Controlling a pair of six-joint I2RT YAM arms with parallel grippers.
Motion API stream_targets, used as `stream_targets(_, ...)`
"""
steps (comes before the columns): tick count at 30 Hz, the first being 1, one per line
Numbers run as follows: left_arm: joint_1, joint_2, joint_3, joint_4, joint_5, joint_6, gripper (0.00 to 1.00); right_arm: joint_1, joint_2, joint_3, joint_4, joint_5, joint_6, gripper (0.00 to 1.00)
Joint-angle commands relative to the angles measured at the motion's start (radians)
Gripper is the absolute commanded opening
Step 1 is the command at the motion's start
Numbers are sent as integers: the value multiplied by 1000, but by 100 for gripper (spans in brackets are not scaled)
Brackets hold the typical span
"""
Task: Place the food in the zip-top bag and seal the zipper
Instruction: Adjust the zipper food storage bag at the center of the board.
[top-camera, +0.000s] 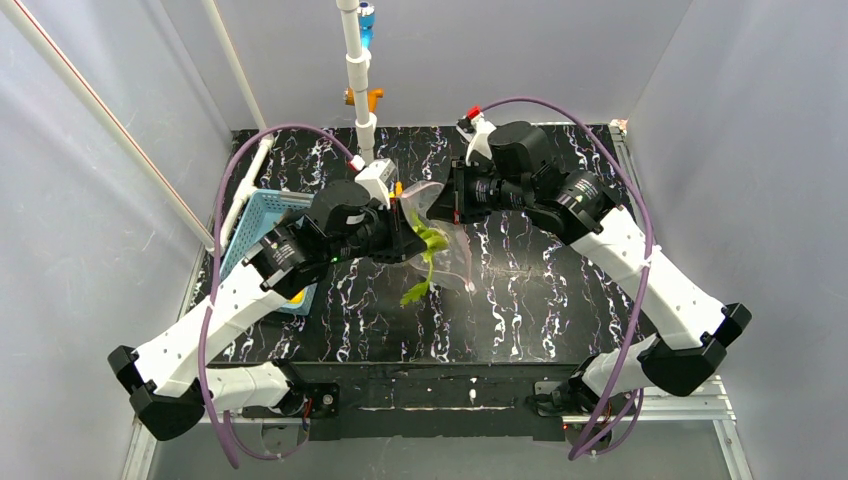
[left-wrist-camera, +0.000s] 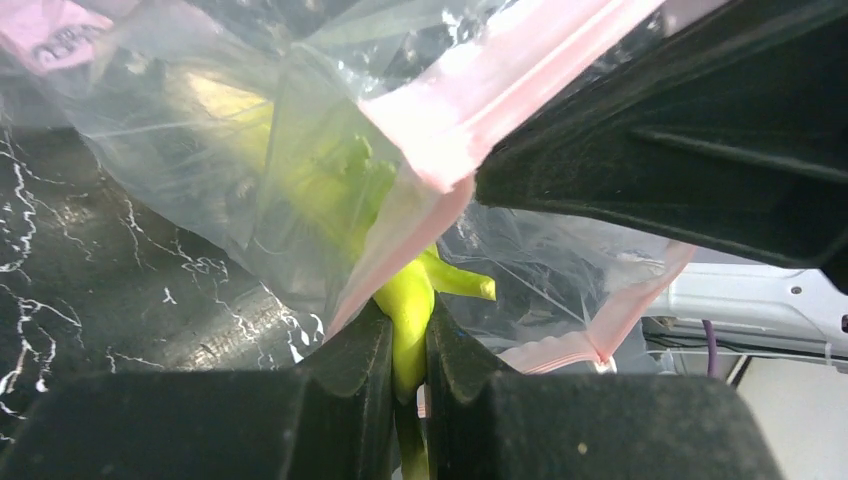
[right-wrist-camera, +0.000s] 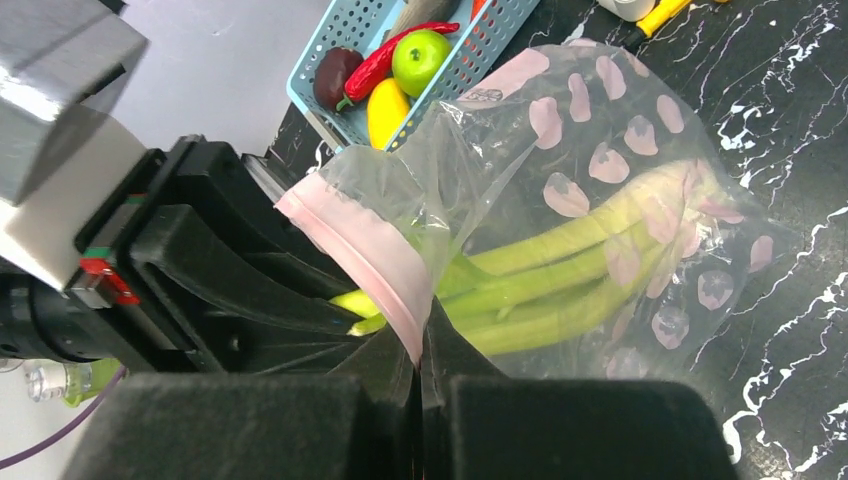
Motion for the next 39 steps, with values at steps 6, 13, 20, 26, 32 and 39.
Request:
stream_targets(6,0,-23,89,251,356,-76,0,-15,-21,-21,62,-23,1,1)
stream_targets(13,1,-24,78,461,494,-268,0,-52,-24,-45,101,-23,21,1)
stream_targets(20,4,-18,-96,514,413,-330,0,-96,-29,-99,162,-113,81,1)
stream_targets(26,41,-82,-231,505,248,-334,0,-182,-53,-209,237,-234,123,1)
stream_targets(32,87,-73,-247,402,149,-306,0,-228,-35,-242,261,-322,124,1)
stream_targets(39,111,22,-225,401,159,-291,0,-231,-23,-239,286,-370,142,1)
